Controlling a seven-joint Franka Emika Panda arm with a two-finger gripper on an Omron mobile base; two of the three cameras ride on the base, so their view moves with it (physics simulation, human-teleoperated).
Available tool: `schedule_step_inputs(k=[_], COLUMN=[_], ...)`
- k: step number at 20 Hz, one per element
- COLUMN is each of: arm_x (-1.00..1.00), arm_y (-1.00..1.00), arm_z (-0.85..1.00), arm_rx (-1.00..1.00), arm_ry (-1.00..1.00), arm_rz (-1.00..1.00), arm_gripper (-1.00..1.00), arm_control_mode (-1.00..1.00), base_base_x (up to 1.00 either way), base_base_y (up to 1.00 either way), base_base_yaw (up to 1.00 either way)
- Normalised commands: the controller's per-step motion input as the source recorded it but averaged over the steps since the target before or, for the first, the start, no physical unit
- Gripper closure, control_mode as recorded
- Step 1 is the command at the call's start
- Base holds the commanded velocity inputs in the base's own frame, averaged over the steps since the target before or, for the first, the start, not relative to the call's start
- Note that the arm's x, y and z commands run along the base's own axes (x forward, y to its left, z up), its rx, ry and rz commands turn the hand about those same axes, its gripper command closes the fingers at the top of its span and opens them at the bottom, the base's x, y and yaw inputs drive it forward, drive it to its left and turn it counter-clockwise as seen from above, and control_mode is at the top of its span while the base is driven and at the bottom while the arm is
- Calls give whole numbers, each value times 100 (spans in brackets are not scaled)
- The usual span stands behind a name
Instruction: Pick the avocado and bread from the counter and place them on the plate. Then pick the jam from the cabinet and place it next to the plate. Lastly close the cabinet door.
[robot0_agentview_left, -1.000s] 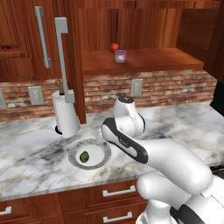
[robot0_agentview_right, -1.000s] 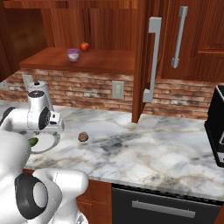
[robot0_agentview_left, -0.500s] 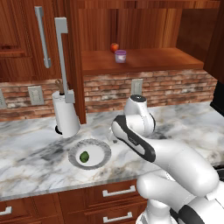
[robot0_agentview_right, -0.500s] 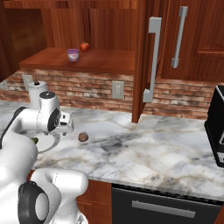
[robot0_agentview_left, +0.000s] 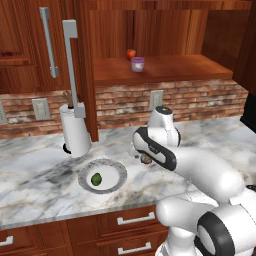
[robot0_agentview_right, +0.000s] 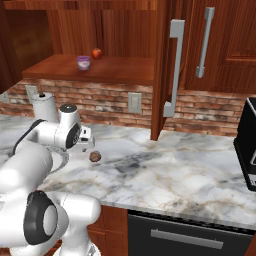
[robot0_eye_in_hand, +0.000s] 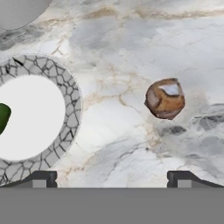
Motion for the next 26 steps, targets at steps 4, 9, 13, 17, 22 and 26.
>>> schedule_step_inputs(k=[4,9,13,17,22,26], arm_x=[45,43,35,17,9,15], arm_y=[-19,-7,-8,-12,-10,-5], arm_z=[0,0,-6,-35,-41,-23], arm_rx=[0,0,0,-1,-3,-2], arm_ry=[3,8,10,14,11,3], arm_rz=[2,1,0,0,0,0], arm_gripper=[-100,-100,-100,-100,-100,-100], arm_control_mode=[-100,-100,-100,-100,-100,-100], base_base_x=[0,0,0,0,0,0], base_base_y=[0,0,0,0,0,0], base_base_yaw=[0,0,0,0,0,0])
